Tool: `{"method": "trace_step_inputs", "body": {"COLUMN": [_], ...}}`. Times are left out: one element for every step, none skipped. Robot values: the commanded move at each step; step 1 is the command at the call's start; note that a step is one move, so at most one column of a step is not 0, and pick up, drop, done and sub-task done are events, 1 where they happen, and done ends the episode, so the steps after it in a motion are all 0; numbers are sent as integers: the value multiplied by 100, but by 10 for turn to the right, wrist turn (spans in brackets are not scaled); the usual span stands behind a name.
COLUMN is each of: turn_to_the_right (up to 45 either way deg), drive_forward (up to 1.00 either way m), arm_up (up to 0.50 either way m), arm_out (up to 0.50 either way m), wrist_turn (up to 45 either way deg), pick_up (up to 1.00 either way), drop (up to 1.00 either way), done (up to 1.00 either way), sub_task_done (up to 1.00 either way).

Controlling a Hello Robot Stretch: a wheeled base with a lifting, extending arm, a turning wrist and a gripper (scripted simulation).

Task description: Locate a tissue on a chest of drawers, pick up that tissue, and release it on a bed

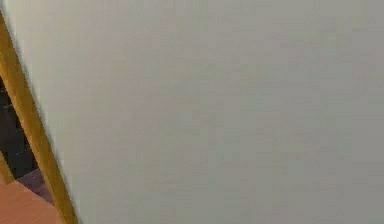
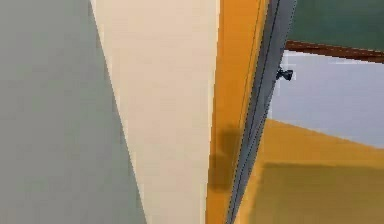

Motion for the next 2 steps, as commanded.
{"method": "trace_step_inputs", "body": {"turn_to_the_right": [-450, -120], "drive_forward": [0, 0], "arm_up": [0, 0], "arm_out": [0, 0], "wrist_turn": [0, 0], "pick_up": [0, 0], "drop": [0, 0], "done": [0, 0], "sub_task_done": [0, 0]}}
